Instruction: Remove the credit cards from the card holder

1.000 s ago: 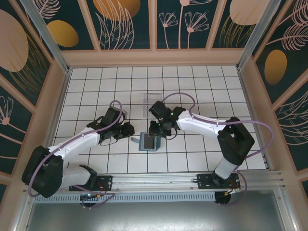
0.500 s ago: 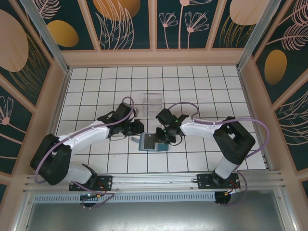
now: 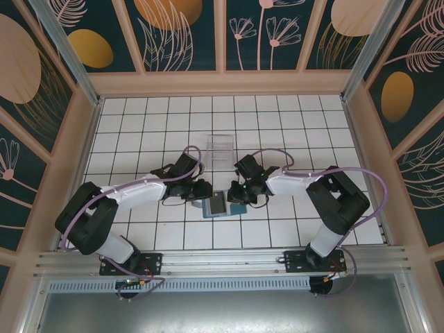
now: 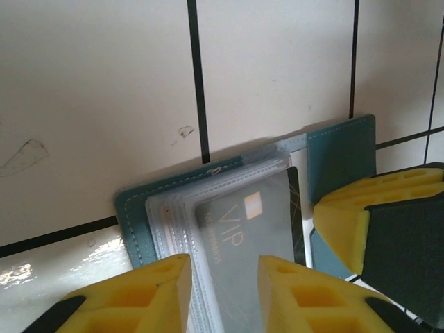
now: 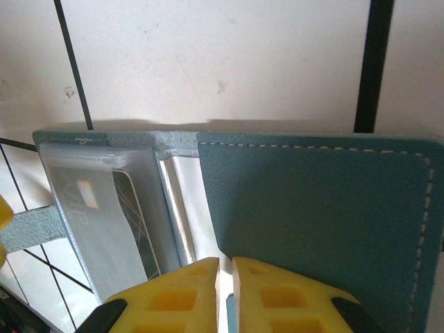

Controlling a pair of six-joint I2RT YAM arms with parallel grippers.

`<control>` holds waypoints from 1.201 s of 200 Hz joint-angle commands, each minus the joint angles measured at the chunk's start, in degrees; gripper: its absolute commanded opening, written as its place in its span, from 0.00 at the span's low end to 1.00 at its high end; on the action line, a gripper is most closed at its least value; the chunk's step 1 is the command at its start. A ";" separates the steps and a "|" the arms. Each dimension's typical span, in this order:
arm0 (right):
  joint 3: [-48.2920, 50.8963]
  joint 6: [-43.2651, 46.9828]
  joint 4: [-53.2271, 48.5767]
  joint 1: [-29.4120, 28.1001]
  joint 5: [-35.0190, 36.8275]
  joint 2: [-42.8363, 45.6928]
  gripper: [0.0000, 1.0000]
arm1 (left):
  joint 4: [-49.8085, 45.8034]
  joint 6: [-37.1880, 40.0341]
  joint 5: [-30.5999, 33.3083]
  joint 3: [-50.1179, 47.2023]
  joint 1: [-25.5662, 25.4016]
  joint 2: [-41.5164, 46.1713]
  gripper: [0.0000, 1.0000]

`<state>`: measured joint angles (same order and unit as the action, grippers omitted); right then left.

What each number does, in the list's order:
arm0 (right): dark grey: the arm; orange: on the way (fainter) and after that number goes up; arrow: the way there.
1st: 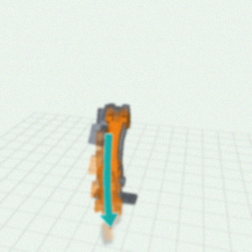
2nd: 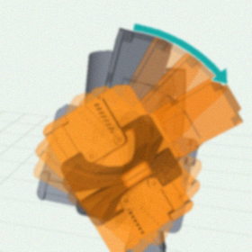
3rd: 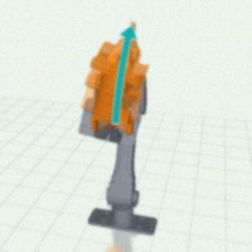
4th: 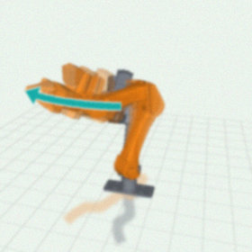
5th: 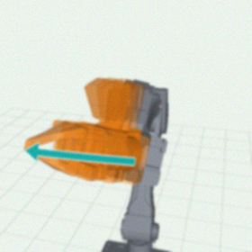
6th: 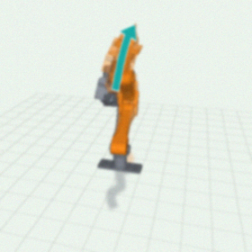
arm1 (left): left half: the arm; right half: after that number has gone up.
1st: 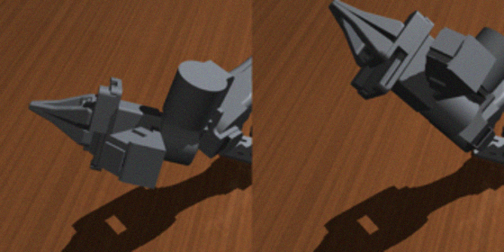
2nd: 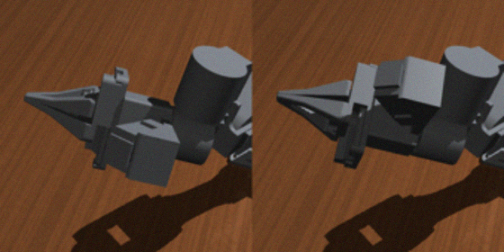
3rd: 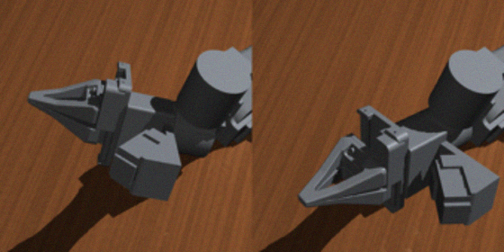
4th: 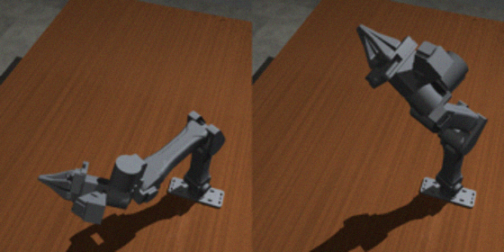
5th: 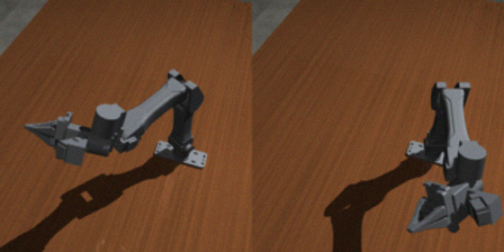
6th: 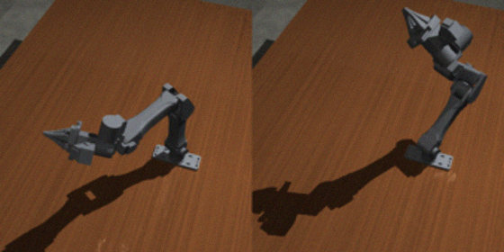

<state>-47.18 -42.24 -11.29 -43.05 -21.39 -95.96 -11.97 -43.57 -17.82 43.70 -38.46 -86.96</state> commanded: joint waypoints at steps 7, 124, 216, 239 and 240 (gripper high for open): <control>0.49 1.46 1.26 0.34 -0.16 -2.17 0.14 | 0.77 -2.27 -0.38 -0.68 -0.93 1.55 0.35; 2.61 0.77 -0.71 -1.49 -2.78 0.68 0.14 | 3.47 -7.08 -0.27 -5.50 -3.64 1.61 0.33; 1.75 -1.73 -0.88 -2.04 -0.71 4.31 0.20 | 1.55 -6.48 2.97 -6.41 -3.67 0.54 0.28; 2.43 -2.88 2.45 -1.73 -2.07 5.37 0.22 | 1.33 -6.28 3.24 -6.52 -3.73 0.31 0.25; 2.48 -2.99 2.65 -1.71 -2.16 5.36 0.22 | 1.33 -6.32 3.24 -6.52 -3.68 0.30 0.25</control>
<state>-45.60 -43.55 -10.68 -44.88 -23.05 -92.97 -10.09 -49.80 -15.16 38.06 -42.02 -85.56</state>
